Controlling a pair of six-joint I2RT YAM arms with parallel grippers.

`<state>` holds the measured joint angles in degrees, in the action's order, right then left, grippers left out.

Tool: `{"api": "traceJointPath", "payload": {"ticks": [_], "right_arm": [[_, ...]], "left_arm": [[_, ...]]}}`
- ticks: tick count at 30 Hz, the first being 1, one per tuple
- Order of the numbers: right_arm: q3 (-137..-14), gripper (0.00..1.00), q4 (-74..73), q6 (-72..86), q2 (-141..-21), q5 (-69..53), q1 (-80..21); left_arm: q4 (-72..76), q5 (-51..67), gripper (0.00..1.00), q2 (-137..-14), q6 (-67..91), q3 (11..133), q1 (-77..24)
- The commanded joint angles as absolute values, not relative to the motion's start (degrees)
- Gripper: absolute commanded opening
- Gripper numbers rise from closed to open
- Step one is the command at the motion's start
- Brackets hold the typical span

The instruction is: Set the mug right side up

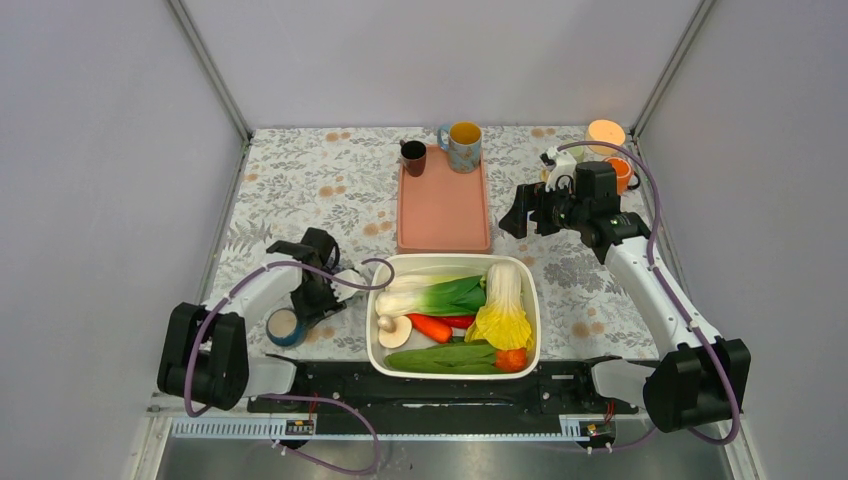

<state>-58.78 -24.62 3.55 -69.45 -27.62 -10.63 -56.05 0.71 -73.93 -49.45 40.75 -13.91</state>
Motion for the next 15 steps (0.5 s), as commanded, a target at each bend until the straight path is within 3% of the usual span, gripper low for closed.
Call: {"api": "traceJointPath", "payload": {"ticks": [1, 3, 11, 15], "right_arm": [[-58.71, 0.99, -22.03, 4.07, -69.26, -28.64, -10.38], [-58.71, 0.99, -22.05, 4.11, -69.26, -28.48, -10.37], [-58.58, 0.99, -21.88, 4.58, -68.49, -28.73, -10.36], [-55.37, 0.99, -14.37, 8.63, -66.11, -37.83, -10.37]], "left_arm": [[-54.84, 1.64, 0.30, -75.93, -49.62, 40.70, -13.62], [-55.40, 1.96, 0.01, -76.47, -49.33, 41.29, -13.27], [-57.04, 4.85, 0.00, -72.26, -44.50, 51.24, -9.88], [-54.15, 8.46, 0.00, -70.60, -37.03, 56.33, -7.57]]}}
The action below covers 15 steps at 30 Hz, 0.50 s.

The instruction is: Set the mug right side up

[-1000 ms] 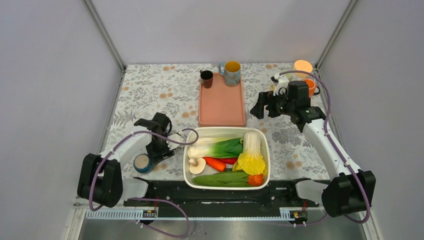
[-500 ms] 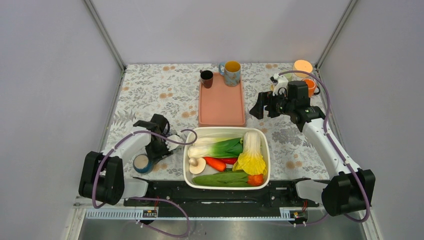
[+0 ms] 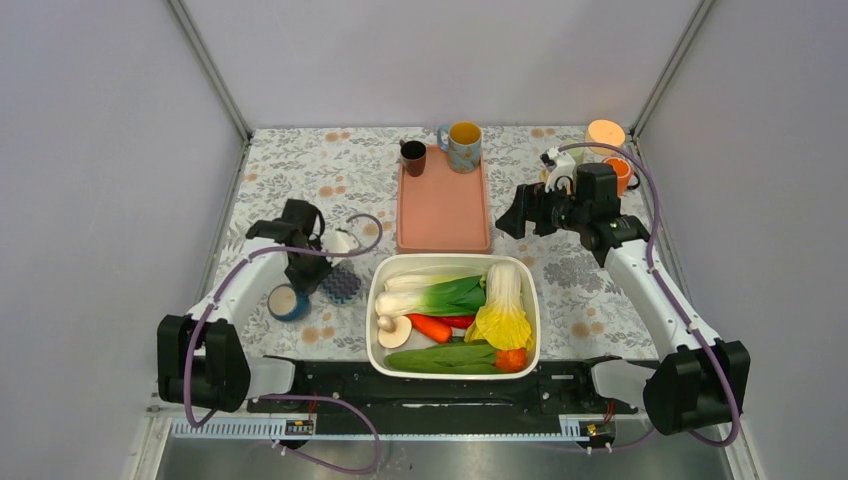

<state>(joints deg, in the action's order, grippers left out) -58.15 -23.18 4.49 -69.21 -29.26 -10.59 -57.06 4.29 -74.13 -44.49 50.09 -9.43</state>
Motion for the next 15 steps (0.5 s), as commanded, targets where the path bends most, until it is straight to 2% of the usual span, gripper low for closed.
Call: {"api": "traceJointPath", "payload": {"ticks": [1, 3, 9, 15], "right_arm": [[-53.92, 0.99, -10.62, 10.98, -65.57, -41.08, -10.48], [-51.12, 0.99, -2.46, 15.91, -64.67, -44.66, -10.83], [-46.62, 0.99, 10.73, 22.89, -64.00, -44.03, -18.11], [-47.73, 0.99, 25.47, 32.59, -72.55, -42.67, -29.76]], "left_arm": [[-52.65, 8.53, 0.00, -70.28, -34.83, 56.94, -7.25], [-50.19, 9.71, 0.00, -69.77, -31.40, 58.02, -6.49], [-47.70, 21.30, 0.00, -70.38, -24.48, 65.17, -4.14], [-44.77, 30.52, 0.00, -72.44, -13.57, 73.98, -4.04]]}}
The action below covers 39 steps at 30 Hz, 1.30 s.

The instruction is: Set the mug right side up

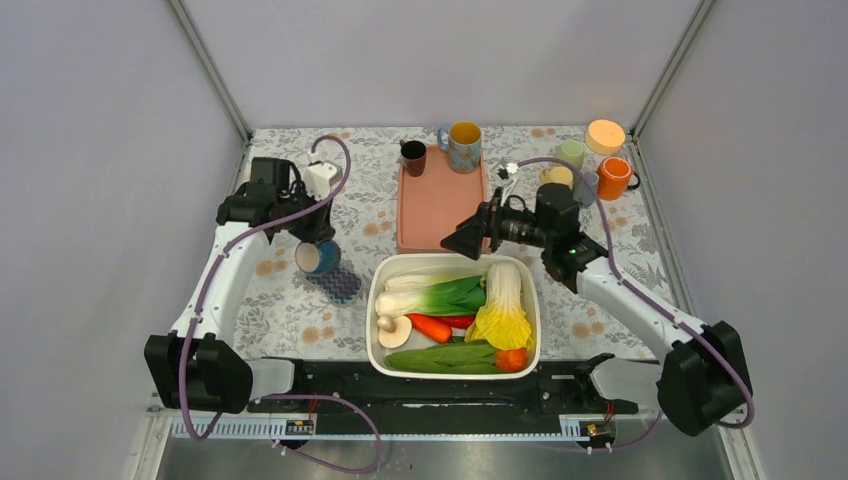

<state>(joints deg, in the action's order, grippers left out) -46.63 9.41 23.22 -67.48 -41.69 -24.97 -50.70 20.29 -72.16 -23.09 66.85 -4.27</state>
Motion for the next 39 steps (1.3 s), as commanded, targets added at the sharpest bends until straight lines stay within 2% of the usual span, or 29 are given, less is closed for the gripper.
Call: {"api": "traceJointPath", "payload": {"ticks": [1, 10, 19, 23, 25, 27, 29, 31, 33, 34, 37, 38, 39], "right_arm": [[-48.06, 0.99, 28.21, 34.86, -74.30, -42.25, -30.32], [-52.43, 1.00, 49.48, 46.89, -85.92, -40.58, -37.02], [-56.83, 0.98, 52.56, 49.13, -90.53, -40.54, -41.41], [-58.24, 0.91, 55.75, 52.61, -92.45, -42.49, -43.26], [-59.41, 0.80, 58.24, 54.47, -92.91, -44.38, -44.07], [-60.37, 0.58, 59.77, 54.94, -92.63, -45.08, -44.73], [-60.17, 0.25, 60.60, 54.32, -91.64, -44.67, -44.85], [-58.88, 0.03, 58.11, 50.53, -89.66, -42.63, -44.78], [-58.80, 0.00, 48.35, 43.13, -87.17, -40.58, -44.78], [-59.38, 0.00, 41.20, 38.82, -85.86, -39.17, -44.81], [-63.71, 0.00, 19.28, 23.43, -82.94, -31.90, -44.60], [-65.76, 0.00, 12.17, 18.09, -82.47, -28.35, -44.58], [-68.08, 0.00, 5.20, 13.38, -82.50, -24.80, -44.46]], "left_arm": [[-44.40, 32.21, 0.00, -72.64, -11.08, 75.46, -4.04], [-39.58, 48.68, 0.00, -72.24, -0.33, 84.18, -6.47], [-39.46, 53.11, 0.00, -73.25, 1.76, 87.67, -11.25], [-37.38, 55.01, 0.00, -73.30, 5.38, 87.86, -12.41], [-34.39, 56.15, 0.00, -72.94, 8.16, 86.49, -12.69], [-31.79, 56.61, 0.00, -72.71, 10.12, 85.48, -12.70], [-30.96, 56.32, 0.00, -72.87, 10.32, 85.05, -12.74], [-30.99, 55.69, 0.00, -72.79, 9.82, 84.31, -12.66], [-32.04, 53.54, 0.02, -72.58, 9.30, 83.94, -12.28], [-32.51, 51.79, 0.16, -72.40, 9.12, 83.89, -11.80], [-33.61, 42.09, 0.88, -71.26, 8.44, 83.66, -9.26], [-34.35, 38.70, 0.98, -71.22, 7.87, 83.90, -7.99], [-35.41, 35.36, 0.99, -71.45, 7.06, 84.76, -6.55]]}}
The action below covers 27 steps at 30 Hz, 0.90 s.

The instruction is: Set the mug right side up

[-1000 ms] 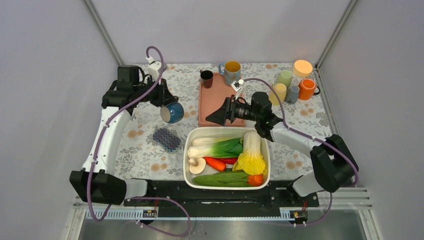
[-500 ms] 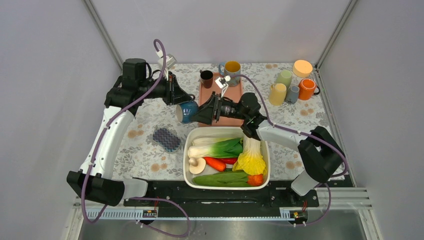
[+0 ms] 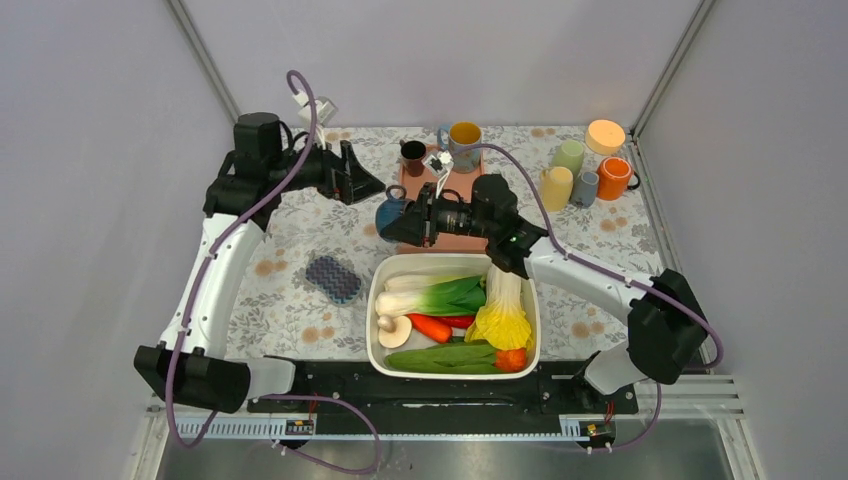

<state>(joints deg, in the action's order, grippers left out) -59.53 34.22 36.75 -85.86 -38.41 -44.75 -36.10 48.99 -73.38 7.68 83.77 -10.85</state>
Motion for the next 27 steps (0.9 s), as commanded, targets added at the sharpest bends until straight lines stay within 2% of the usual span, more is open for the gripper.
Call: {"api": "traceJointPath", "payload": {"ticks": [1, 4, 9, 20, 26, 27], "right_arm": [[-70.31, 0.00, -0.85, 7.88, -82.95, -20.51, -44.22], [-77.27, 0.00, -12.79, 0.60, -86.88, -13.26, -42.48], [-92.15, 0.00, -26.68, -4.00, -102.17, -7.44, -39.09], [-115.42, 0.00, -34.83, -4.72, -127.70, -6.75, -37.94], [-122.60, 0.00, -38.29, -5.20, -134.29, -7.19, -37.72], [-123.45, 0.03, -38.58, -5.00, -134.97, -7.81, -37.59]], "left_arm": [[-36.84, 32.17, 0.99, -72.00, 6.38, 85.66, -4.97], [-40.34, 23.90, 0.99, -73.16, 3.67, 87.83, -0.36], [-39.00, 19.80, 0.99, -71.36, -2.51, 82.00, 2.18], [-39.96, 22.15, 0.99, -75.11, -8.50, 75.10, 2.16], [-40.30, 24.45, 0.99, -78.16, -8.90, 74.70, 2.04], [-40.26, 24.84, 0.99, -78.81, -8.88, 74.75, 1.98]]}}
